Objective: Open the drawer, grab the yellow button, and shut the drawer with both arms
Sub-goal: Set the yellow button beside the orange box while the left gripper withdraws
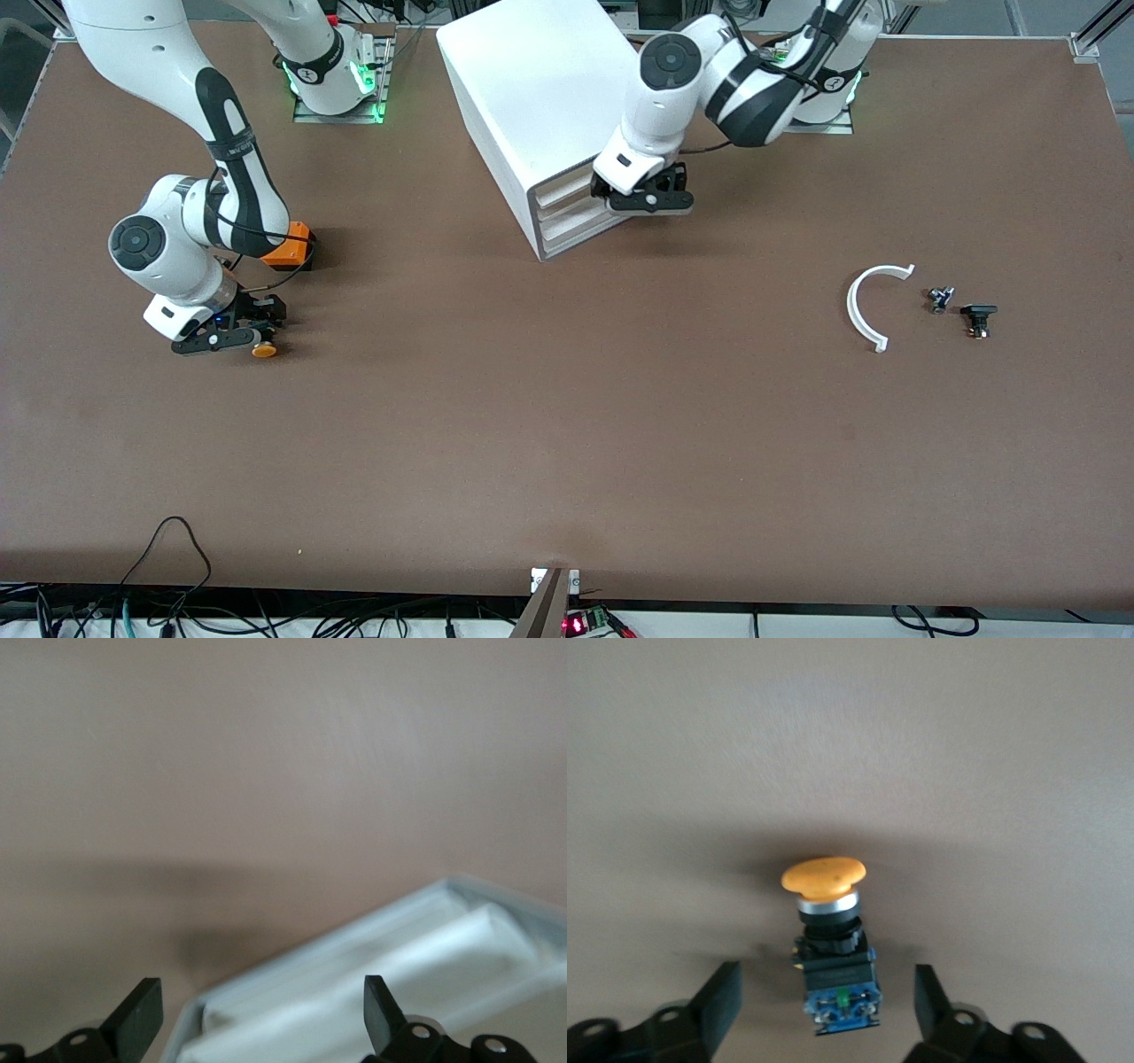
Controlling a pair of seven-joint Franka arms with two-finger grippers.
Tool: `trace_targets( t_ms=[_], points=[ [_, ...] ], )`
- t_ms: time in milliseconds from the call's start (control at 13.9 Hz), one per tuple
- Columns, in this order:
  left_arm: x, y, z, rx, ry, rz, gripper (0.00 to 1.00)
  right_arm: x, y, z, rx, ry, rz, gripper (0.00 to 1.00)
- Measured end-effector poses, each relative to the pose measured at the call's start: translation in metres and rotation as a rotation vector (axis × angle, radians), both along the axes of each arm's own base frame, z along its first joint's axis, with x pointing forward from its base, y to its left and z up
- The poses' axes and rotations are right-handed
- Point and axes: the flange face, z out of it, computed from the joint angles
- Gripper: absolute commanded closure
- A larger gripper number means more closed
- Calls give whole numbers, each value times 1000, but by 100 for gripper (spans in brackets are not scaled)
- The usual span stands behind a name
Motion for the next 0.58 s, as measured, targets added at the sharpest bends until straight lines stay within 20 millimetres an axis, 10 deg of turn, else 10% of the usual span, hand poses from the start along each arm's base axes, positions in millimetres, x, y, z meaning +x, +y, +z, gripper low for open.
trace_targets(
  t_ms=[288, 576],
  points=[
    [103, 107, 38, -56, -134, 242, 0, 31, 24, 78, 64, 20, -63, 0],
    [139, 183, 97, -39, -215, 199, 0, 56, 45, 151, 97, 46, -125, 0]
  ],
)
